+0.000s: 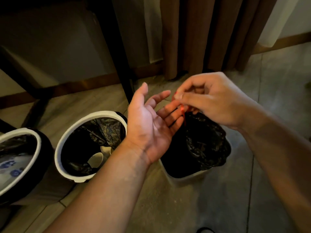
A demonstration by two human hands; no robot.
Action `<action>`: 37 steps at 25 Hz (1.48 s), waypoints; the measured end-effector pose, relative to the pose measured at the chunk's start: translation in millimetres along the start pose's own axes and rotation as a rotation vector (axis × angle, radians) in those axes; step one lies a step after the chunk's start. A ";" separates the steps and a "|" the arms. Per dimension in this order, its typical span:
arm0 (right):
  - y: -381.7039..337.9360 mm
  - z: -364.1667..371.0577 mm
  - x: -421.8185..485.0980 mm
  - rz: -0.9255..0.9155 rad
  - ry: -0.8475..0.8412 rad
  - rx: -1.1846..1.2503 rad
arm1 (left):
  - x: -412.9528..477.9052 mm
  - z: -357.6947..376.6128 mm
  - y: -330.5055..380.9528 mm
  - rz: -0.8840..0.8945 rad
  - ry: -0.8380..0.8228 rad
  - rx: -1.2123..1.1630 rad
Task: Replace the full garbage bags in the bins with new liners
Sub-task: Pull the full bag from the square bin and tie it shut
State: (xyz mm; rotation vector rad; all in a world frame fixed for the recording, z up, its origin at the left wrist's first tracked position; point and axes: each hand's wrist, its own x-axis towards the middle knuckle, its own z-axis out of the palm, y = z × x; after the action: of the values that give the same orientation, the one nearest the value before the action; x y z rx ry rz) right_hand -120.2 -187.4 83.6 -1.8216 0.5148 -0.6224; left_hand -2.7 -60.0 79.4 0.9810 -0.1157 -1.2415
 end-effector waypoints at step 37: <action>98.3 55.3 -2.4 0.084 -0.104 -0.525 | -19.2 9.1 56.8 0.632 -0.087 0.625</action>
State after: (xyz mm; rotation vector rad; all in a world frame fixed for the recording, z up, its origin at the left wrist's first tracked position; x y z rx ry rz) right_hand -91.4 -177.0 -24.9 -2.2959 0.7286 -0.3487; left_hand 26.9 -49.8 131.4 1.2865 -0.8562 -0.6570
